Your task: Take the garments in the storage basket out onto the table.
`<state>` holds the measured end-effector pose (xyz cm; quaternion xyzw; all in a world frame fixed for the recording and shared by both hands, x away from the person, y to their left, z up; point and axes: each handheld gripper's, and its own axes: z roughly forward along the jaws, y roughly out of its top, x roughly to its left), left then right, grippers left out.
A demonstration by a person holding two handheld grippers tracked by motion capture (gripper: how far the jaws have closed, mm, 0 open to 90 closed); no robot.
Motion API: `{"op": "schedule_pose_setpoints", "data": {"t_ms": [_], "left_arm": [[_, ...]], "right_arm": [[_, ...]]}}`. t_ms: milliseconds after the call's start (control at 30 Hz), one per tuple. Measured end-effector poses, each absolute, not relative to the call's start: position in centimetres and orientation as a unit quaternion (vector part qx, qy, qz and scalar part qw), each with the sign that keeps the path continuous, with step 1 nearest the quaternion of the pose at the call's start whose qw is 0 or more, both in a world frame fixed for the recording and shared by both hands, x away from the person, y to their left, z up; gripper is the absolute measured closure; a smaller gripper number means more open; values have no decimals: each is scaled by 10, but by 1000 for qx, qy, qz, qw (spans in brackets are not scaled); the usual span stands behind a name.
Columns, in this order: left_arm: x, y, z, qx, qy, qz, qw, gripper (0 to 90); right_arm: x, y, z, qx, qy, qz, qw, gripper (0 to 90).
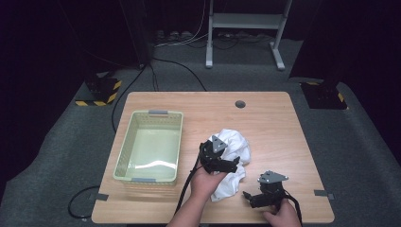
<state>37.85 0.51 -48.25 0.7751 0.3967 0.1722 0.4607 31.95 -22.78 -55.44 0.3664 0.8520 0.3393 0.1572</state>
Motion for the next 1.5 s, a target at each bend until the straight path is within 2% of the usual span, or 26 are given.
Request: {"op": "schedule_pose_setpoints", "data": {"t_ms": [800, 1067, 1500], "left_arm": [[370, 21, -455, 768, 381, 186, 480, 7], [365, 24, -457, 773, 372, 174, 484, 7], [359, 31, -460, 775, 362, 186, 483, 3]], "right_arm": [[319, -228, -554, 367, 852, 339, 157, 0], [319, -228, -554, 367, 852, 339, 157, 0], [319, -228, -554, 366, 852, 339, 157, 0]]}}
